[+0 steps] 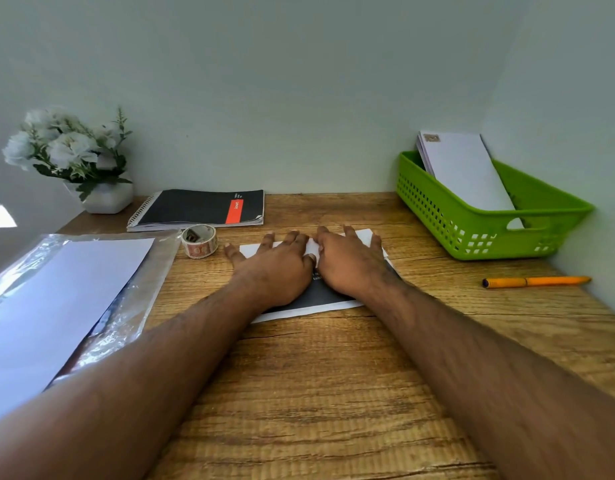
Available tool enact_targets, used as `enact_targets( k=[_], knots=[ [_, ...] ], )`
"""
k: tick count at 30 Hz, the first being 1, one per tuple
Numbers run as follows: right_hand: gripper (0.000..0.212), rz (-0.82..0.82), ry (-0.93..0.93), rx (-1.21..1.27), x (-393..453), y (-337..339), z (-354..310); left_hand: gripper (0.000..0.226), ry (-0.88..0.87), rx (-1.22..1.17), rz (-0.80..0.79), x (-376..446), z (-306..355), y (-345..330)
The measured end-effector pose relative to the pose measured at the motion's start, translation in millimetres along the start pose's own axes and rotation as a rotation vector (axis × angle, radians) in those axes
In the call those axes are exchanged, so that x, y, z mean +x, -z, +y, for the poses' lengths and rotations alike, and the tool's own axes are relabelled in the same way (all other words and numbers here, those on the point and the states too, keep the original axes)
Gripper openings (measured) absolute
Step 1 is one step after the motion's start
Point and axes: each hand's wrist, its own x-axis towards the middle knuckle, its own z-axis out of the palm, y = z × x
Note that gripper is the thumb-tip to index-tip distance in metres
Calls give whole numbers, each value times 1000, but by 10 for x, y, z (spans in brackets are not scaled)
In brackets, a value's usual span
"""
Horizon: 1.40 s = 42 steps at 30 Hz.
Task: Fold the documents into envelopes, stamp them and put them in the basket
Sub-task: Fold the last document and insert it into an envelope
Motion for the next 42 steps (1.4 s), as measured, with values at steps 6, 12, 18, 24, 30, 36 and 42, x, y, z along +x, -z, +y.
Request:
enact_targets(
  k=[6,12,18,24,30,36,42],
  knots=[
    [55,39,-148,-47,2,111,235,56,9,3,-31,4,-10,6],
    [57,53,-257,-74,0,105,364,56,4,8,-40,-20,-9,19],
    [58,83,-272,-71,-1,70,324,58,11,149,8,2,127,87],
    [63,54,-241,-93,-15,71,350,47,-110,-99,11,110,560,19],
    [56,89,-270,-59,-21,76,341,52,-51,46,27,-28,217,63],
    [57,93,-257,-13,3,64,393,53,40,149,-11,-290,-265,160],
    [61,91,-93,43,-38,101,410,42,9,68,65,-321,-331,198]
  ],
)
